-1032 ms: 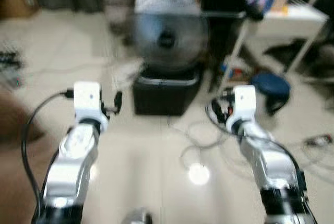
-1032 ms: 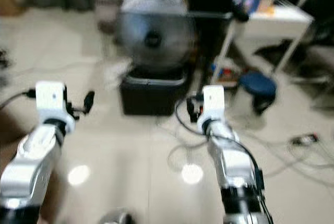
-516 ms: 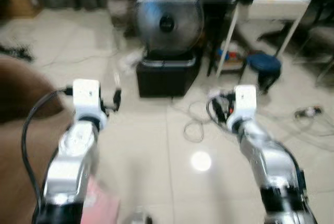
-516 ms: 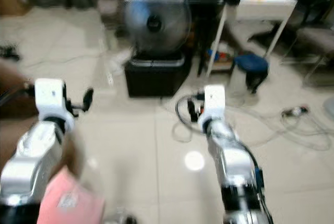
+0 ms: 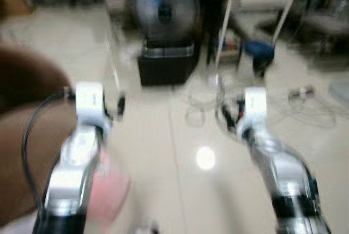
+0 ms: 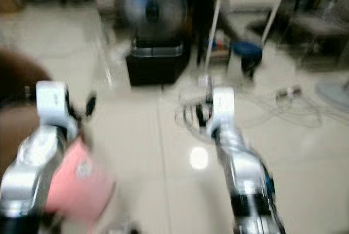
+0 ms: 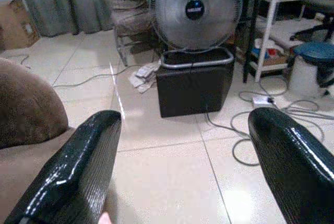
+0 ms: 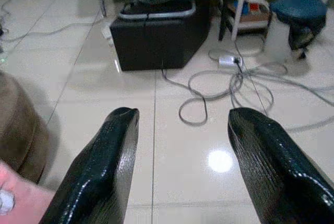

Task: Move the pillow to the sofa from floor

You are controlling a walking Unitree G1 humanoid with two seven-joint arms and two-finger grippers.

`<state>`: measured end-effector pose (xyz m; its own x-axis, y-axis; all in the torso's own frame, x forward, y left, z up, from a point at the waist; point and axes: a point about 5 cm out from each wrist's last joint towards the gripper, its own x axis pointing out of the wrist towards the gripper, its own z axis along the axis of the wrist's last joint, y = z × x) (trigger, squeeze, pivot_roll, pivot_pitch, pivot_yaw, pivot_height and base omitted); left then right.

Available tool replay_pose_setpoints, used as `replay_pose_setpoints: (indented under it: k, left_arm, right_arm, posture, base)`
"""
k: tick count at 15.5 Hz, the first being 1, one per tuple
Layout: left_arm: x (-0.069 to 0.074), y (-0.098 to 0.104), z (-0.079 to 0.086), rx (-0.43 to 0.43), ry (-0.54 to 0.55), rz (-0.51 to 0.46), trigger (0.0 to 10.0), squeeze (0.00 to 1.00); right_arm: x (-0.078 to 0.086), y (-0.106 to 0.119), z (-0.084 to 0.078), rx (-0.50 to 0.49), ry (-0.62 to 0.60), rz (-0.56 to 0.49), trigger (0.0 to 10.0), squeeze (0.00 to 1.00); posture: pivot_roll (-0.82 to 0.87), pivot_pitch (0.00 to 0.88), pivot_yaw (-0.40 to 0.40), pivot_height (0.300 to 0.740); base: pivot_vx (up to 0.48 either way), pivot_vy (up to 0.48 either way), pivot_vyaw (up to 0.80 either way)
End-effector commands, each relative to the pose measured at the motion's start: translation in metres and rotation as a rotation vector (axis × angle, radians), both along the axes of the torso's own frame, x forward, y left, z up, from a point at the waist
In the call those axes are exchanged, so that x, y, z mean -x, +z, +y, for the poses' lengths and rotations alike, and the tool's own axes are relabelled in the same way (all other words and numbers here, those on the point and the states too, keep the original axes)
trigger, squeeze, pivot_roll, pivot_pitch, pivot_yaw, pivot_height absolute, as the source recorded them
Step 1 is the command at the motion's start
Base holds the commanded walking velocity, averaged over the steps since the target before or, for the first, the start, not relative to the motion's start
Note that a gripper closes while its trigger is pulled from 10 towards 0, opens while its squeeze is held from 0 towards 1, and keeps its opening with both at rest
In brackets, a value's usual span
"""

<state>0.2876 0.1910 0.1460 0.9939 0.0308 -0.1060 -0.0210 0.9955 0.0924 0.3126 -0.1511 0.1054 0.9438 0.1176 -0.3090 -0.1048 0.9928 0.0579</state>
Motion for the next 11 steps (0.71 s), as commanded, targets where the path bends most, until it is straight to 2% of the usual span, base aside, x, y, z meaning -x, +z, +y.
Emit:
replay_pose_setpoints:
  k: [1, 3, 11]
  left_arm:
    - [-0.0006, 0.0035, 0.0006, -0.021, -0.004, -0.014, 10.0, 0.0]
    - [-0.0004, 0.004, 0.0012, -0.03, -0.003, -0.018, 10.0, 0.0]
    - [-0.0018, 0.0094, -0.0016, -0.076, -0.027, -0.072, 10.0, 0.0]
  right_arm:
    - [-0.0021, 0.0053, 0.0005, 0.01, 0.003, -0.025, 10.0, 0.0]
    - [-0.0024, 0.0046, 0.0011, 0.019, 0.005, -0.029, 10.0, 0.0]
    - [-0.0008, 0.0046, 0.0044, 0.024, 0.033, -0.044, 10.0, 0.0]
  posture:
    - [0.04, 0.0, -0.012, 0.74]
    - [0.04, 0.0, -0.012, 0.74]
    - [0.03, 0.0, -0.005, 0.74]
  base:
    - [-0.345, 0.0, 0.0]
    - [-0.336, 0.0, 0.0]
    - [0.0, 0.0, 0.0]
